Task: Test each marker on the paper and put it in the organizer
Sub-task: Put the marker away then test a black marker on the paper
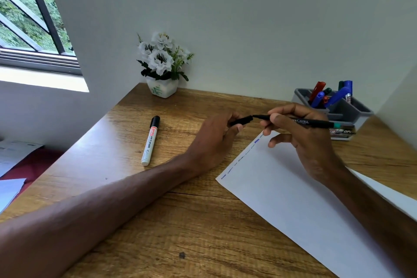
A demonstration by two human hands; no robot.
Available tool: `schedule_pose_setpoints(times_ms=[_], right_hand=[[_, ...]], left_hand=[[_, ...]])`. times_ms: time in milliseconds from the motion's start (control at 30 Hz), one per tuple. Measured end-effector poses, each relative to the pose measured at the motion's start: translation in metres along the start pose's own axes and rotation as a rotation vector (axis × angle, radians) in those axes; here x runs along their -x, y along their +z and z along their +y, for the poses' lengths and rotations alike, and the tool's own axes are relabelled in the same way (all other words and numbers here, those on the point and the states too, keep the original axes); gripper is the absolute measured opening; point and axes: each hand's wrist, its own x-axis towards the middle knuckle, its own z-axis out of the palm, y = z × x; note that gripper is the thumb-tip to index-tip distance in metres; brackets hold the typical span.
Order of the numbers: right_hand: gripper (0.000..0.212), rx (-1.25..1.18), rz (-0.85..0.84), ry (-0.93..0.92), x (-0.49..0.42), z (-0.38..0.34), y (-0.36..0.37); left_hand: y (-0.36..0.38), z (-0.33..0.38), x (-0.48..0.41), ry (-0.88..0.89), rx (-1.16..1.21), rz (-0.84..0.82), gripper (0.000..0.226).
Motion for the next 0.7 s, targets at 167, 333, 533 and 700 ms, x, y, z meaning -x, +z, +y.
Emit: schedule_pose_setpoints(times_ms=[167, 333, 533, 700], right_hand=[[0.015, 0.027, 0.009, 0.011, -0.0010, 0.0027, -0.0044], [0.015, 0.058, -0.002, 0.022, -0.0015, 0.0036, -0.0057], [0.013, 0.123, -0.059, 0.041, -0.0009, 0.0029, -0.0057], [0.025, 0.127, -0.090, 0.084, -0.0010, 0.0002, -0.0043]], left_hand=[[0.0004, -0.0001, -0.0011, 0.016, 0.015, -0.004, 0.019], [-0.0003, -0.0008, -0.0008, 0.044, 0.019, -0.003, 0.017], [0.0007, 0.0000, -0.0001, 0.081, -0.047, -0.012, 0.018], [-0.0011, 0.0030, -0.0010, 0.165, -0.030, -0.038, 0.026]])
